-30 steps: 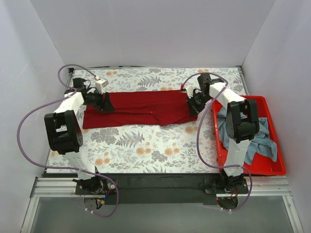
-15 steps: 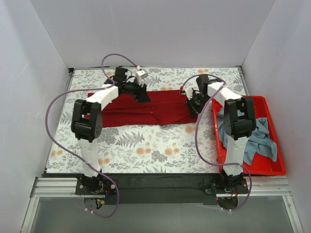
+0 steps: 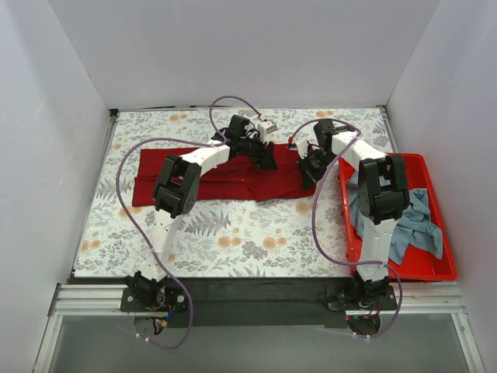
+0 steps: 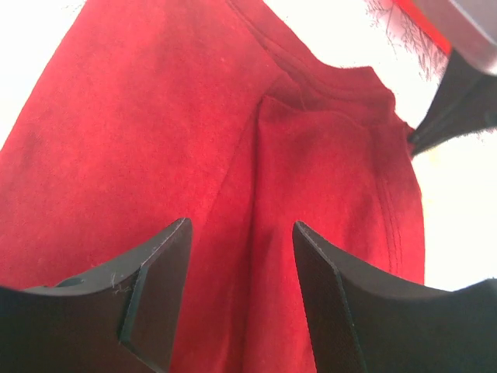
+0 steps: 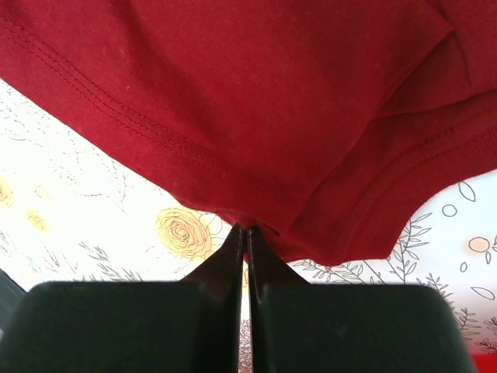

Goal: Fold and stack the t-shirts
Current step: Fold the tshirt

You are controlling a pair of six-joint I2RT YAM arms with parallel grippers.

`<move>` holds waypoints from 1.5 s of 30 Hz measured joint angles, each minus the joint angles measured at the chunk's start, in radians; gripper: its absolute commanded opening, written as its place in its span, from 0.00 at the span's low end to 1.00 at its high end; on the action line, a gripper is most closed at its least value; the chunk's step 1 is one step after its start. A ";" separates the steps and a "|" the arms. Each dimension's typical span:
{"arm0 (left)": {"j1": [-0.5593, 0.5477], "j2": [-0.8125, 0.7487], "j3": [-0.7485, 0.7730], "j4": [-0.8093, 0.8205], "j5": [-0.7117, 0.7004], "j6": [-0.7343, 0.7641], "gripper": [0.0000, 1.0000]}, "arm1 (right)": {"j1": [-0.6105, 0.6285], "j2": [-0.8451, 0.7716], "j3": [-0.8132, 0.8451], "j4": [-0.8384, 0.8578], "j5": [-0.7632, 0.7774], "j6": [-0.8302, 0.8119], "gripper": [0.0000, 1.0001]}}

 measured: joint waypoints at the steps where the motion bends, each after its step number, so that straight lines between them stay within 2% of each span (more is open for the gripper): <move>1: -0.003 0.008 0.008 0.006 -0.001 -0.010 0.54 | 0.000 0.000 0.000 0.000 -0.002 0.000 0.01; 12: -0.037 0.025 0.021 0.047 -0.001 -0.086 0.49 | -0.009 0.000 0.000 -0.002 -0.010 0.003 0.01; 31: -0.057 0.073 0.036 0.074 0.009 -0.135 0.43 | -0.023 0.000 0.000 -0.002 -0.022 0.002 0.01; 35: -0.058 0.073 0.037 0.073 0.005 -0.139 0.30 | -0.026 0.000 -0.002 -0.002 -0.025 0.002 0.01; 40: -0.061 0.073 0.040 0.076 0.008 -0.143 0.00 | -0.027 0.000 -0.003 -0.002 -0.026 0.002 0.01; 45: -0.066 0.073 0.040 0.092 0.011 -0.143 0.00 | -0.027 0.000 -0.005 -0.002 -0.028 0.002 0.01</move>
